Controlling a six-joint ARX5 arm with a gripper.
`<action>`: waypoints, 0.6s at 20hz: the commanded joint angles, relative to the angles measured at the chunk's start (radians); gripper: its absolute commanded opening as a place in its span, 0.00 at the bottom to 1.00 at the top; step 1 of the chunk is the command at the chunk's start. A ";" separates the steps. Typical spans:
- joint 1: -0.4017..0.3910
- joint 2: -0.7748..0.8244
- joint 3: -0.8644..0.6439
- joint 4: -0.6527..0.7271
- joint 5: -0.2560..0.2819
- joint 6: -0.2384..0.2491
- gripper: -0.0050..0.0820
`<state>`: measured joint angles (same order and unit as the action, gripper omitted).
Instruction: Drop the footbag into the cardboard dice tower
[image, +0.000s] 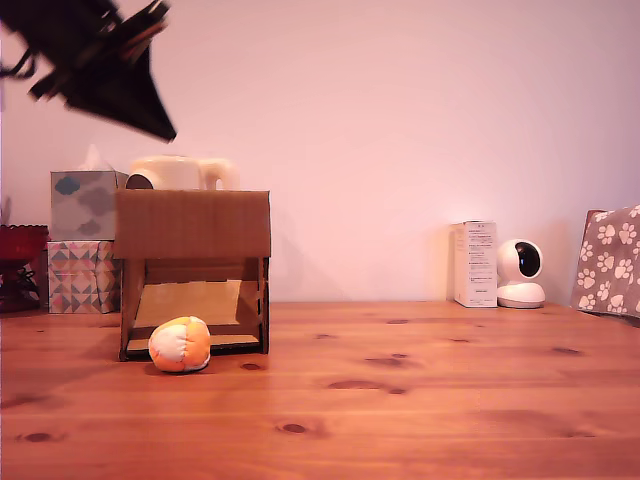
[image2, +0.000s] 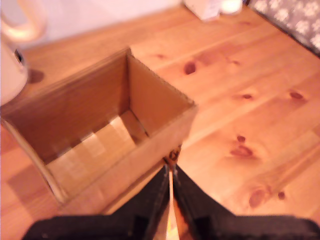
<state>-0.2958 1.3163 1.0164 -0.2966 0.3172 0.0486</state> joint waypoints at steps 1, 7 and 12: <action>0.003 -0.078 -0.086 0.065 0.019 0.000 0.03; 0.036 -0.296 -0.382 0.242 0.018 -0.051 0.03; 0.054 -0.482 -0.557 0.274 0.011 -0.101 0.03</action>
<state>-0.2459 0.8520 0.4721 -0.0383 0.3286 -0.0463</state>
